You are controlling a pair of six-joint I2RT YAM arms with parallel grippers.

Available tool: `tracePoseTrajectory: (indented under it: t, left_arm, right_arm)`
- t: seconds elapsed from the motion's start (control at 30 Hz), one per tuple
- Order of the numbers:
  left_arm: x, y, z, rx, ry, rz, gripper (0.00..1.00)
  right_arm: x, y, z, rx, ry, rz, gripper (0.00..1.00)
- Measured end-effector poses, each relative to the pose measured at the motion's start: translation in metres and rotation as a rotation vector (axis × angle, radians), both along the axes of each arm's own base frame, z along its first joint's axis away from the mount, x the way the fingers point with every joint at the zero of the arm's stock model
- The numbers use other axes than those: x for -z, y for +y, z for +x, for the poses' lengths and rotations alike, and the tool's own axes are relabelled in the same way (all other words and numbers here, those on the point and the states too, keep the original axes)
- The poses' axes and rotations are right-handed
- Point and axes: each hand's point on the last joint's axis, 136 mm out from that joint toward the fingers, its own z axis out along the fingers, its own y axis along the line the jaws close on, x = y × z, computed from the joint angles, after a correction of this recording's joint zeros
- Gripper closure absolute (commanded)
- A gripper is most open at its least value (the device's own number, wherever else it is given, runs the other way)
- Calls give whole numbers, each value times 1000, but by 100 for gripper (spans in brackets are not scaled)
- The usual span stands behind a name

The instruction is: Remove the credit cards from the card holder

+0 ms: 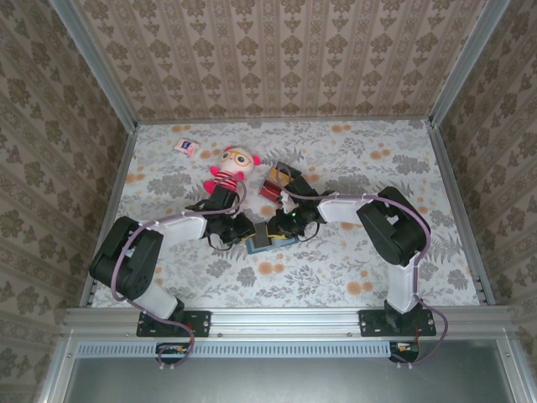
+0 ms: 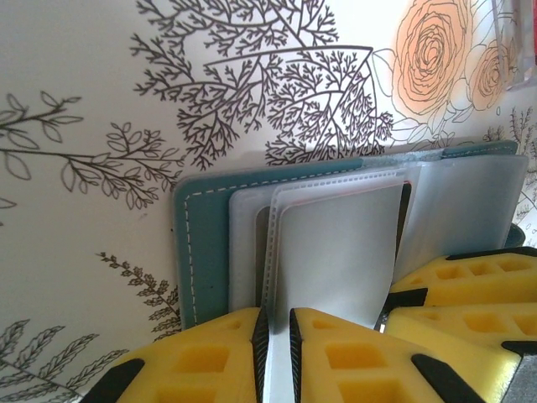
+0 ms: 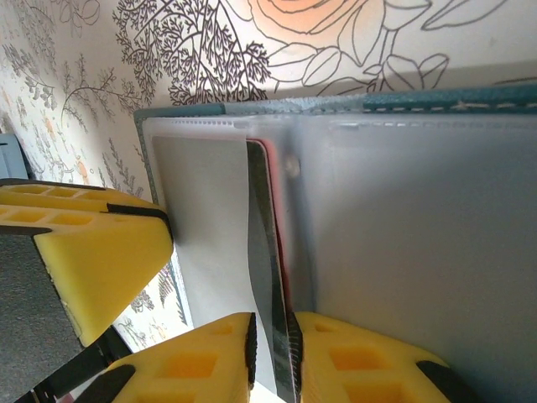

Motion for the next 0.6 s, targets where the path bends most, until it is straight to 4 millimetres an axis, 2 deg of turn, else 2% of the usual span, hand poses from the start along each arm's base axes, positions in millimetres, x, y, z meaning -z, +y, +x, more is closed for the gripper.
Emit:
tracePoseTrajectory:
  t: [0.33, 0.6]
  left_arm:
    - [2, -2, 2, 1, -4, -6, 82]
    - [2, -3, 4, 1, -11, -11, 82]
  right_arm:
    - [0, 0, 0, -2, 1, -1, 73]
    - [1, 1, 0, -14, -5, -8, 78]
